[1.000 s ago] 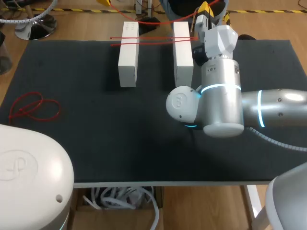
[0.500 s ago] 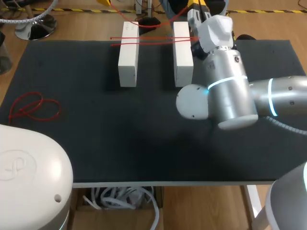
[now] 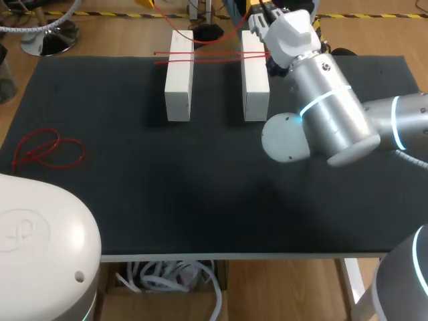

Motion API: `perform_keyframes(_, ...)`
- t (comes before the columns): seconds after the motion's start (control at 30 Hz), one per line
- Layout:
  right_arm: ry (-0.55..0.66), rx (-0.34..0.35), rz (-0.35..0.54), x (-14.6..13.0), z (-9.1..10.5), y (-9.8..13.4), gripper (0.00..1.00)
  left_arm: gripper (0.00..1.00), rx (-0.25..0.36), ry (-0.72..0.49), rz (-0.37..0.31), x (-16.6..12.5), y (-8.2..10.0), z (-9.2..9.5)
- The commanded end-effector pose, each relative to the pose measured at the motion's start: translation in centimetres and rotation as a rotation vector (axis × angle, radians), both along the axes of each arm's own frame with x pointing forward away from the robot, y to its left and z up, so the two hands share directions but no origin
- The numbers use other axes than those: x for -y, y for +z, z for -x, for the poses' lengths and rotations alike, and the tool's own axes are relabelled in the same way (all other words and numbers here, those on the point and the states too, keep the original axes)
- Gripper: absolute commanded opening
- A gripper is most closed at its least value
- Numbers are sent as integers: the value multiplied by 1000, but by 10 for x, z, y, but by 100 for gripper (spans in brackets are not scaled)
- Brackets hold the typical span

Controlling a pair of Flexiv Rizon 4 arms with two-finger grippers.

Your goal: Grab the tape and strap the tape.

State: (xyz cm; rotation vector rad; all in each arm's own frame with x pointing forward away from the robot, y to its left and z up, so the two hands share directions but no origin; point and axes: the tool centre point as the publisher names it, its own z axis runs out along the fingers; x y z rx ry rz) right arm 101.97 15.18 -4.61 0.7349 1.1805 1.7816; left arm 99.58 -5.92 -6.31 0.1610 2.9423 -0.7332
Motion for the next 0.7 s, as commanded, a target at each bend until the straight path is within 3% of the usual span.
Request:
perform_keyframes(0.03, -14, -30, 101, -5, 0, 9, 0, 0, -2, 0, -4, 0, 1, 0)
perform_keyframes(0.23, -87, 3, 135, -14, 1, 8, 0, 0, -2, 0, -4, 0, 1, 0)
perform_keyframes(0.5, -161, -25, 18, -21, 8, 7, 0, 0, -2, 0, -4, 0, 1, 0)
perform_keyframes(0.7, -161, -25, 18, -21, 8, 7, 0, 0, -2, 0, -4, 0, 1, 0)
